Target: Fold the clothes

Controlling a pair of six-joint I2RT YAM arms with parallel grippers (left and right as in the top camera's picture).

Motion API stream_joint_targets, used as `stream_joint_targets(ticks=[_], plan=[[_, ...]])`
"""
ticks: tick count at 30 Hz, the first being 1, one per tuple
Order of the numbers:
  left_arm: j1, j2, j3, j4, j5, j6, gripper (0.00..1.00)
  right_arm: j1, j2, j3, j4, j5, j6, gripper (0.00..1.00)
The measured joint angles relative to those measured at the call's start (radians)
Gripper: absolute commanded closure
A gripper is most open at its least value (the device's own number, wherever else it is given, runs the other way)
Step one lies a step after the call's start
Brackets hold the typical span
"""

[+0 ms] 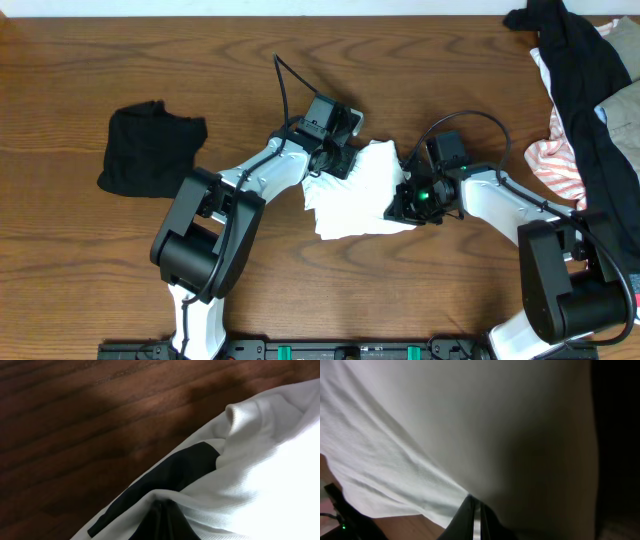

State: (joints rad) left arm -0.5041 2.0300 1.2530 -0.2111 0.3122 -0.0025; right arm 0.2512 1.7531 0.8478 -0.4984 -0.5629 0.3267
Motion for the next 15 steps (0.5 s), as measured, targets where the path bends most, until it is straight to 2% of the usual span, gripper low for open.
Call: stream_joint_targets(ticks=[3,8,15], plan=[[0.000,0.000,0.000,0.003,0.000,0.003,0.87,-0.001,0.000,-0.004,0.001,-0.002,0.004,0.93],[0.000,0.001,0.003,-0.005,0.003,-0.005,0.87,-0.023,-0.002,-0.005,0.007,-0.003,0.007,0.85],[0.004,0.001,0.031,-0.150,0.034,-0.194,0.94,-0.129,-0.002,-0.008,0.153,0.011,-0.008,0.71]])
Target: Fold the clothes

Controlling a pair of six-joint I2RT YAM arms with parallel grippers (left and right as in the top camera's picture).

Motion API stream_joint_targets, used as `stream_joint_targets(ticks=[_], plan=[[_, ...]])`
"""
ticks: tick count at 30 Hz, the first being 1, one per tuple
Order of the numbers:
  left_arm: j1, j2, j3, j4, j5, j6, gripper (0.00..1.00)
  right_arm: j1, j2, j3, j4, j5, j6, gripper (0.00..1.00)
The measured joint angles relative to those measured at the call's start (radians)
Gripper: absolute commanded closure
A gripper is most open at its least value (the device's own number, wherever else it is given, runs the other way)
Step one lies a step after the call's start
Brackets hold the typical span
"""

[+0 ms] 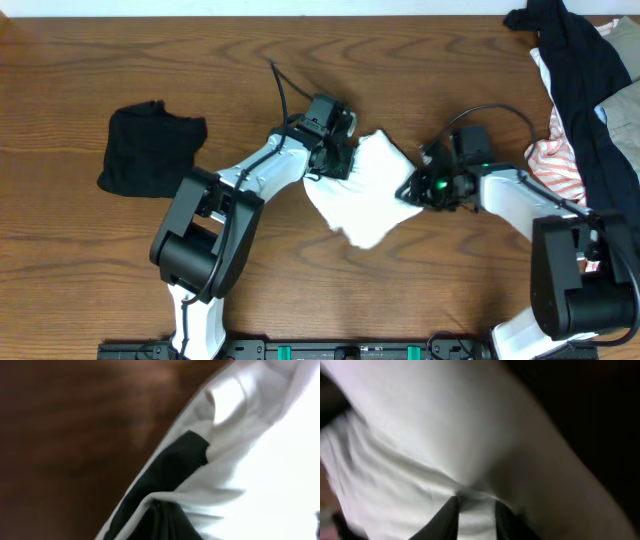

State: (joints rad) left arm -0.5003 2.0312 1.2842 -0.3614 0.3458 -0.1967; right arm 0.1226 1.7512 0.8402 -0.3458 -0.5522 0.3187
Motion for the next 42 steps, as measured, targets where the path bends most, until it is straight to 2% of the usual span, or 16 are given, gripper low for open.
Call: stream_joint_targets(ticks=[4,8,13,18,22,25,28,31,37,42], plan=[[0.003,0.000,0.005,-0.090,0.098,-0.114,0.94,-0.029,0.000,-0.003,0.131,0.051,-0.013,0.65],[-0.005,0.003,-0.001,-0.133,0.195,-0.171,0.94,-0.024,0.000,-0.005,0.190,0.082,-0.016,0.64],[-0.013,0.006,-0.008,-0.142,0.244,-0.183,0.94,-0.019,0.000,-0.002,0.164,0.086,-0.039,0.64],[0.014,-0.031,-0.023,-0.157,0.242,-0.161,0.93,-0.018,-0.020,0.024,0.051,0.087,-0.094,0.62],[0.064,-0.151,-0.034,-0.156,0.182,-0.143,0.78,-0.016,-0.063,0.046,-0.007,0.095,-0.122,0.60],[0.096,-0.253,-0.032,-0.136,0.135,-0.133,0.48,-0.016,-0.083,0.057,-0.024,0.098,-0.133,0.60],[0.095,-0.289,-0.029,-0.128,0.114,-0.126,0.27,-0.016,-0.085,0.061,-0.037,0.101,-0.142,0.60],[0.084,-0.269,-0.029,-0.130,0.109,-0.124,0.20,-0.016,-0.085,0.061,-0.050,0.103,-0.148,0.60],[0.076,-0.188,-0.029,-0.118,0.144,-0.120,0.18,-0.016,-0.085,0.061,-0.056,0.105,-0.154,0.59],[0.072,-0.088,-0.029,-0.083,0.228,-0.090,0.17,-0.016,-0.085,0.061,-0.059,0.105,-0.156,0.59]])
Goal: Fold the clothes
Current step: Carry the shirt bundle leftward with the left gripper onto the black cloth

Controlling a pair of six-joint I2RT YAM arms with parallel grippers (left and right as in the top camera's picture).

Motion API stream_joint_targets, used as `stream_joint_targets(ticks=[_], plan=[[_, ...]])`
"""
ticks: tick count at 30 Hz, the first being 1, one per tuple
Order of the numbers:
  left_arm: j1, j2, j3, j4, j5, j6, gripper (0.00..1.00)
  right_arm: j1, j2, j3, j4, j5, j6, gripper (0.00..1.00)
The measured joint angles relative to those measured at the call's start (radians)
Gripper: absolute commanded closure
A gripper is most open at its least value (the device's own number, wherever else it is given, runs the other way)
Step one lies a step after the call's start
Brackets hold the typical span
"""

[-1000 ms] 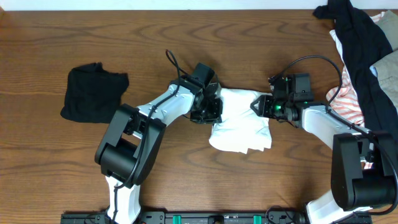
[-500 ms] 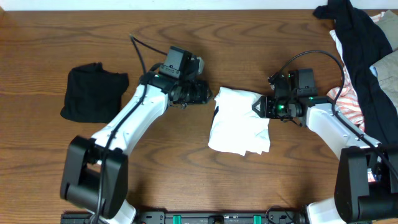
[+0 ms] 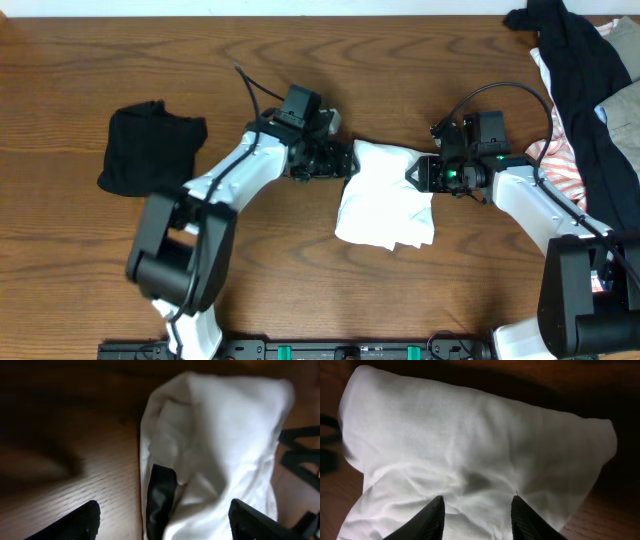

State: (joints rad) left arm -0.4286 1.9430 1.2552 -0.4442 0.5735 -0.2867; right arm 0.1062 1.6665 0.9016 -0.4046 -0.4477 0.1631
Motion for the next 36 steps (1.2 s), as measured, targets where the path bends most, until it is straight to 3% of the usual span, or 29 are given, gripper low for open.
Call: stream_joint_targets(ticks=[6,9,12,14,15,26,36], plan=[[-0.031,0.074,0.001,0.008,0.101,0.029,0.17,0.000,0.000,0.000,-0.006,0.000,0.000,0.59],[-0.061,0.091,0.003,0.010,0.166,0.034,0.23,0.000,0.000,0.000,-0.006,0.000,0.000,0.59],[-0.100,0.109,0.004,0.010,0.207,0.035,0.58,0.000,0.000,0.000,-0.007,0.000,0.000,0.59],[-0.124,0.129,0.003,0.014,0.212,0.043,0.89,0.000,0.000,0.000,-0.009,0.000,0.000,0.59],[-0.134,0.139,0.003,0.018,0.214,0.045,0.94,0.000,0.000,0.000,-0.011,0.000,-0.001,0.59],[-0.069,0.133,0.002,-0.025,0.220,0.053,0.94,0.000,0.000,0.000,-0.020,0.000,-0.011,0.59],[0.253,-0.166,0.007,-0.235,-0.142,0.184,0.94,-0.061,-0.081,0.000,-0.064,0.002,-0.021,0.59]])
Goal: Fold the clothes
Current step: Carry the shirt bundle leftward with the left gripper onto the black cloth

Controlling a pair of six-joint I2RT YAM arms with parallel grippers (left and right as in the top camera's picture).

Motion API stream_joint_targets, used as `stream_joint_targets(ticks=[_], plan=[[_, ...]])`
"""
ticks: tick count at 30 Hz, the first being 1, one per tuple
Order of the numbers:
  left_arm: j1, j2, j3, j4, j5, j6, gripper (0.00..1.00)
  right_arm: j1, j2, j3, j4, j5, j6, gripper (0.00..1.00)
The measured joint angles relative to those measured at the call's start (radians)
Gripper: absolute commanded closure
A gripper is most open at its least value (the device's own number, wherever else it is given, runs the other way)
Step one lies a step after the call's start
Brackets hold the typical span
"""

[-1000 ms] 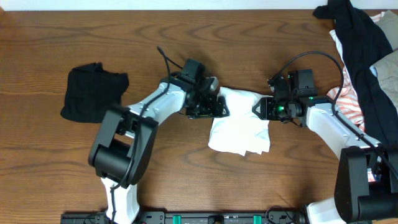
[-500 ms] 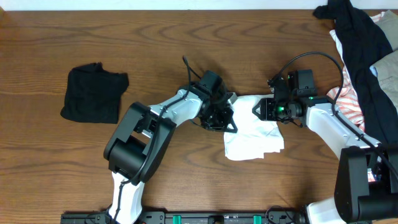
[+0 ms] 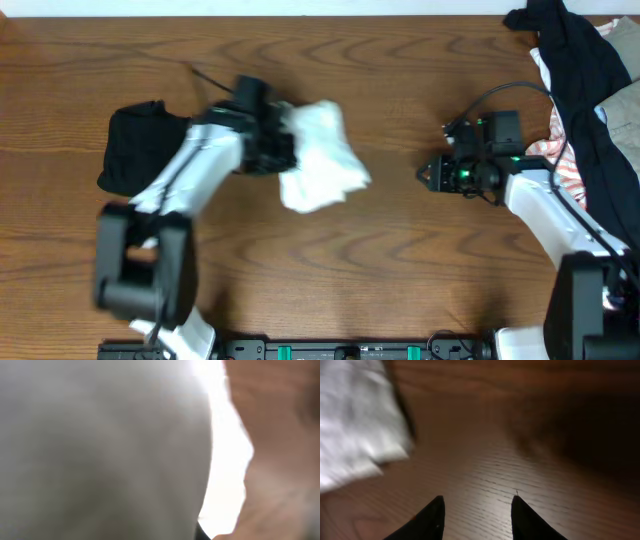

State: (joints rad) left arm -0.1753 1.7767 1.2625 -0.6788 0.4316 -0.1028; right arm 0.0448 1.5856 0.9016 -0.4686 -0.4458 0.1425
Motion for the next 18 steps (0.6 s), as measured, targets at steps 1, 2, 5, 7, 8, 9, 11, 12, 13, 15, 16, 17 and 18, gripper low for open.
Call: stream_joint_targets(ticks=[1,2,5,7,8,9,11,12,13,15,16,17,18], plan=[[0.028,-0.020,0.007,-0.010,-0.020,0.014,0.94,-0.004,-0.010,0.000,-0.003,0.001,-0.002,0.59],[0.066,-0.041,0.020,-0.022,-0.040,0.031,0.94,-0.006,-0.017,0.000,-0.006,0.001,-0.003,0.59],[0.151,-0.062,0.071,-0.042,-0.076,0.062,0.94,-0.006,-0.026,0.001,-0.018,0.001,-0.007,0.59],[0.201,-0.062,0.101,-0.053,-0.089,0.084,0.94,-0.006,-0.026,0.001,-0.035,0.002,-0.010,0.59],[0.224,-0.062,0.114,-0.059,-0.095,0.097,0.94,-0.006,-0.026,0.001,-0.041,0.002,-0.011,0.59],[0.246,-0.062,0.125,-0.064,-0.100,0.111,0.94,-0.006,-0.026,0.001,-0.045,0.001,-0.012,0.59],[0.277,-0.062,0.140,-0.072,-0.105,0.141,0.94,-0.006,-0.026,0.001,-0.047,0.001,-0.014,0.59],[0.289,-0.062,0.144,-0.076,-0.107,0.157,0.94,-0.006,-0.026,0.001,-0.047,0.001,-0.014,0.59],[0.300,-0.062,0.147,-0.080,-0.107,0.171,0.94,-0.006,-0.026,0.001,-0.047,0.001,-0.014,0.59],[0.322,-0.062,0.147,-0.090,-0.107,0.203,0.94,-0.006,-0.026,0.001,-0.048,0.001,-0.014,0.59],[0.332,-0.062,0.147,-0.099,-0.106,0.218,0.94,-0.006,-0.026,0.001,-0.048,0.001,-0.014,0.59],[0.344,-0.062,0.147,-0.110,-0.106,0.236,0.94,-0.006,-0.026,0.001,-0.048,0.001,-0.014,0.59],[0.357,-0.062,0.147,-0.119,-0.106,0.251,0.94,-0.006,-0.026,0.001,-0.049,0.001,-0.014,0.59]])
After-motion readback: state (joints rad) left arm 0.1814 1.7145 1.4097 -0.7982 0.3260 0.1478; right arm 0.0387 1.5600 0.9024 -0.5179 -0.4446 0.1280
